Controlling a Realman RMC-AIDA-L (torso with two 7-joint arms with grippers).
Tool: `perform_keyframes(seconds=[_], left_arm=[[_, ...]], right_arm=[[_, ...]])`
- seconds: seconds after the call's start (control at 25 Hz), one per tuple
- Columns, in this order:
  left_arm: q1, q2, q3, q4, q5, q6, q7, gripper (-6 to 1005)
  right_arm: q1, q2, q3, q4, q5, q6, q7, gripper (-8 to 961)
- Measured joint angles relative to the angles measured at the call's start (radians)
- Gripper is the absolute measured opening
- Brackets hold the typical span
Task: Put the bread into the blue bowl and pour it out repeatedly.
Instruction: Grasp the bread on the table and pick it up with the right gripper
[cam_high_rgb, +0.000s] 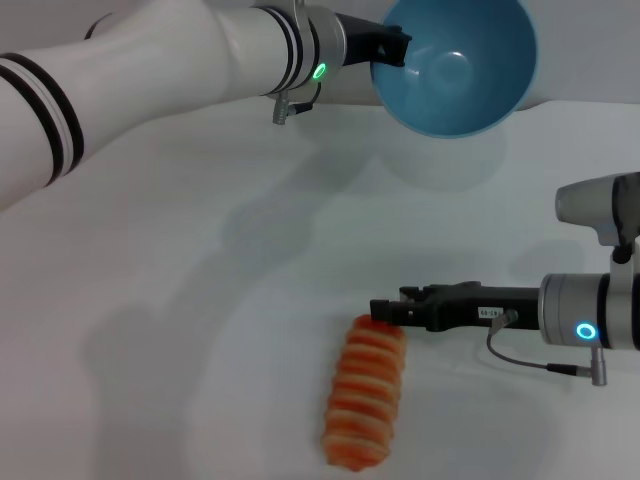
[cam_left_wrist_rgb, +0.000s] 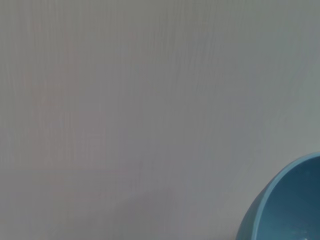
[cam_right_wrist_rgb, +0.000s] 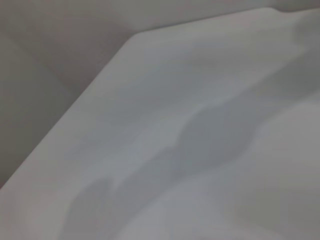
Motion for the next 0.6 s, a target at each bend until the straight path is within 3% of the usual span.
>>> perform_keyframes(seconds=[0.6], left_arm=[[0.014, 0.000, 0.003, 0.014, 0.000, -0.003, -0.001, -1]], right_arm=[[0.036, 0.000, -0.004, 0.082, -0.006, 0.010, 0.005, 607]])
